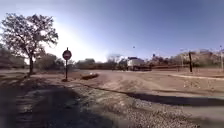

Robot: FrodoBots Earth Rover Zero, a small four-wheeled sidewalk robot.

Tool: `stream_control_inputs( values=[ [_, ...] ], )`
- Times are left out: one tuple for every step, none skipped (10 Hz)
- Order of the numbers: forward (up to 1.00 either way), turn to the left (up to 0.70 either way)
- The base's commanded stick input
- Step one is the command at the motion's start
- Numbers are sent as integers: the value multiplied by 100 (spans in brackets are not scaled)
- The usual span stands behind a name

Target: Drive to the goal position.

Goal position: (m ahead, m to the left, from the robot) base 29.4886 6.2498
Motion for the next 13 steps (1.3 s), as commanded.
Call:
stream_control_inputs(
  values=[
    [50,0],
    [50,0],
    [50,0],
    [50,0],
    [50,0],
    [50,0],
    [50,0],
    [50,0],
    [50,0],
    [50,0],
    [50,0],
    [50,0],
    [50,0]
  ],
)
